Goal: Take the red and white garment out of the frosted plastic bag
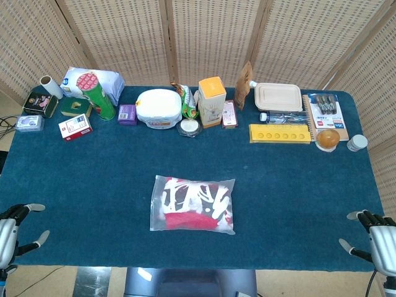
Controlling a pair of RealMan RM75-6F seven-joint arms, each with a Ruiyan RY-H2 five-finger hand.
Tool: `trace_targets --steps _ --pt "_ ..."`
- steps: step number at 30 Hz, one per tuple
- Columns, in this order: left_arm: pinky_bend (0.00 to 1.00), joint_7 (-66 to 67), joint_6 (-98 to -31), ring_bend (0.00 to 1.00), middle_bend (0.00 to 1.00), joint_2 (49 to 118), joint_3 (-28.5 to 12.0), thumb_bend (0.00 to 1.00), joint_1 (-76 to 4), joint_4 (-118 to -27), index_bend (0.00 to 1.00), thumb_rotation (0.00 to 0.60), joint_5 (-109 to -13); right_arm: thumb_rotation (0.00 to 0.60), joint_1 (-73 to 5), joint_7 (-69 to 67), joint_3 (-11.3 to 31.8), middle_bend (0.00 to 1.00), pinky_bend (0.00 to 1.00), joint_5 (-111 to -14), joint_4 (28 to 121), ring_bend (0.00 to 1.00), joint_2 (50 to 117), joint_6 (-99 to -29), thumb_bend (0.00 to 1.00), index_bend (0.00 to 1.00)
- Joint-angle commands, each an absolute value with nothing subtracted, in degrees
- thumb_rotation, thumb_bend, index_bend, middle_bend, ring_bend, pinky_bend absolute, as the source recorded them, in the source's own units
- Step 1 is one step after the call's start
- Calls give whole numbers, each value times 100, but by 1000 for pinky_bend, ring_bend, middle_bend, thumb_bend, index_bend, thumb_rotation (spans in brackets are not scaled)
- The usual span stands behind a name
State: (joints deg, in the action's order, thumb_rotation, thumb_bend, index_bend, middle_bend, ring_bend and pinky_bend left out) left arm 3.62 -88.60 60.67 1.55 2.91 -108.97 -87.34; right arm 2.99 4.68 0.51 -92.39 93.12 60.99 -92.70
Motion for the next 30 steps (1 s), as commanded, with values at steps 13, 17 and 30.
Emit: trace_targets --steps 13,17,30 --pt "314 386 -8970 266 375 6012 160 226 341 -10938 329 600 -8770 502 285 382 39 431 437 -9267 9263 472 6110 -9246 178 386" --pt "314 362 -8995 266 375 5983 157 228 351 -10944 329 600 -8785 499 261 379 38 432 437 -9315 9288 472 6096 -9239 178 386" --pt "314 415 -8954 266 375 5869 71 227 273 -10913 329 600 -8760 498 -492 193 58 420 437 -9981 9800 469 6006 -8491 165 328"
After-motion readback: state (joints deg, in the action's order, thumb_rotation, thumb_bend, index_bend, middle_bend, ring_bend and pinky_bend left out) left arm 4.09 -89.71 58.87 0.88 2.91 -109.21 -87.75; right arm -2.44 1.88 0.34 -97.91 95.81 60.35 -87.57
